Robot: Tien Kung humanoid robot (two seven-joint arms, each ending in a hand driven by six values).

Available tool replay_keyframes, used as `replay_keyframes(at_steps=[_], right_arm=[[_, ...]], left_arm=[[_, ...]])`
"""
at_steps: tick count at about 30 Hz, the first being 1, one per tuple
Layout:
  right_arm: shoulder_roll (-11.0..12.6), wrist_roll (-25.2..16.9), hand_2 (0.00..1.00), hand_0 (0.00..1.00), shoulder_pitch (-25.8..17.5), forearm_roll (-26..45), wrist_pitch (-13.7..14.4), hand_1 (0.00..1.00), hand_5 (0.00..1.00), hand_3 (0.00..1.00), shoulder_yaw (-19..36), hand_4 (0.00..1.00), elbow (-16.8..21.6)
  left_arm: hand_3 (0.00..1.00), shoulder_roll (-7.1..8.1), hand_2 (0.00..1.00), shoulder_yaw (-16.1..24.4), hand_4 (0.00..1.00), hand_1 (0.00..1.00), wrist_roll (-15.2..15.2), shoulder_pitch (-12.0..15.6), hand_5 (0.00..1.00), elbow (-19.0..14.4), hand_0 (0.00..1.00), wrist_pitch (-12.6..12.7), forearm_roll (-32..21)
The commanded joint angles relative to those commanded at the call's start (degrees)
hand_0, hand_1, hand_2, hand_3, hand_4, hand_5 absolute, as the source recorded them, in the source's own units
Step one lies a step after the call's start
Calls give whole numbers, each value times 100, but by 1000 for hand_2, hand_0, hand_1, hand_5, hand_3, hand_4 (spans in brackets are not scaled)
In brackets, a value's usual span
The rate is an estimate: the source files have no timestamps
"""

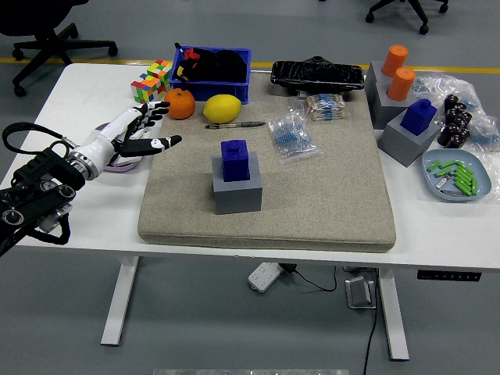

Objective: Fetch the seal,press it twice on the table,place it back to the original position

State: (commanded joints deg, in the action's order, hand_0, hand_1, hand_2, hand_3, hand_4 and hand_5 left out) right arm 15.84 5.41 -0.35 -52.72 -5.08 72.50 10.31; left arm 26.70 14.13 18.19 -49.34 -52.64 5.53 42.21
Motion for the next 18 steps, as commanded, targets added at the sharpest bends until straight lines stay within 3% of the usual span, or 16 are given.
replay_keyframes(at_steps=[3,4,12,15,16,18], right_arm=[[-1,0,656,730,0,-4,0,686,523,618,2,722,0],[-4,3,656,730,-4,-14,-4,686,522,618,6,721,0],[-13,2,657,730,-3,-9,-9,685,522,618,-5,721,0],[-11,-12,657,730,5,31,-11,685,522,618,-44,721,0],[-10,-13,657,731,6,31,-9,685,522,618,-47,721,0],[-10,-11,657,731,1,26,-9,685,522,618,-45,721,0]], left_arm=[[972,15,950,9,948,958,-60,3,350,-117,919,-94,51],[985,21,973,17,998,965,-80,8,381,-185,921,-123,87],[980,-27,970,65,998,965,-94,19,378,-513,920,-130,231],[980,-79,970,63,998,965,-79,13,378,-535,920,-55,264],[955,-114,951,77,998,959,-70,22,279,-534,919,16,305],[955,-184,951,109,998,959,-37,48,279,-527,919,162,381]])
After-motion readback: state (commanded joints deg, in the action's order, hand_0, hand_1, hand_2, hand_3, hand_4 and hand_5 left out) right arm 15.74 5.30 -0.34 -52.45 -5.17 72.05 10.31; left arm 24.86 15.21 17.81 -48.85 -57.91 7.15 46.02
